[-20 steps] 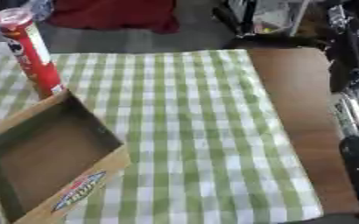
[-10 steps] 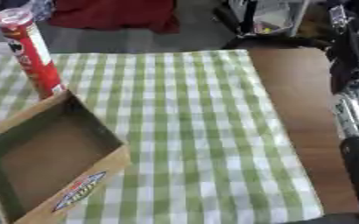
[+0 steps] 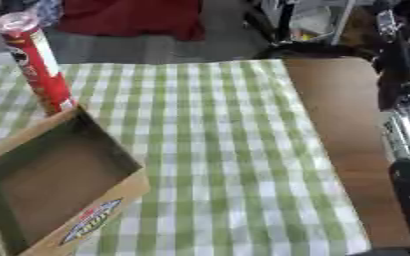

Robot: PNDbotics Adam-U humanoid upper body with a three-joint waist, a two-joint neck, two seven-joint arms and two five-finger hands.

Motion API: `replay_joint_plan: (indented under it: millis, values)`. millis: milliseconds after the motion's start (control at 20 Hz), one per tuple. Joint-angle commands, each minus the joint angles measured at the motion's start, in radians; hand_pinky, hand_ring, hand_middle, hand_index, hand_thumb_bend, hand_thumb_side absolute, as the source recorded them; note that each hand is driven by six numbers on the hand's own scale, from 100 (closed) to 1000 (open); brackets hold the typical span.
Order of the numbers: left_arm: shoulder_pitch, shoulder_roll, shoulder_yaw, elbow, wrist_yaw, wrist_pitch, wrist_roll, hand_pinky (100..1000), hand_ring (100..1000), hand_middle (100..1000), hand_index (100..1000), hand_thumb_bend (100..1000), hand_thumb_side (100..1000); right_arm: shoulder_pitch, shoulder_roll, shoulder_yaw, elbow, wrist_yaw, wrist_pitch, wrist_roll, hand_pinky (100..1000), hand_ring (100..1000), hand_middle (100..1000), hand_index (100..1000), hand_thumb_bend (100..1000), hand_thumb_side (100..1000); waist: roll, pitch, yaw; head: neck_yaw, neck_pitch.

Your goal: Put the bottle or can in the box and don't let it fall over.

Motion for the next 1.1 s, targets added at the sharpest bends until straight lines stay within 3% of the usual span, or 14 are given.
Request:
replay_joint_plan:
  millis: [50,450,1100]
  values:
    - [-0.040,0.021,-0.020,-0.002,-0.017,0.015,-0.034,1000,913,879,842,928,113,-0.018,-0.025,-0.004,-0.021,-0.002,0.000,0.001,838,869,854,865,279,696,0.001,-0.014,-0.003,0.005,-0.011]
    - [-0.119,-0.003,-0.069,0.041,-0.052,0.047,-0.088,1000,913,880,847,932,111,-0.021,-0.024,0.002,-0.020,-0.002,0.003,0.004,838,869,854,865,278,698,0.001,-0.011,-0.004,0.028,-0.016]
    - [-0.214,-0.033,-0.110,0.103,-0.056,0.098,-0.093,1000,912,876,857,944,115,-0.030,-0.021,0.010,-0.020,-0.001,0.007,0.012,838,869,853,865,277,700,-0.004,-0.005,-0.001,0.023,-0.017]
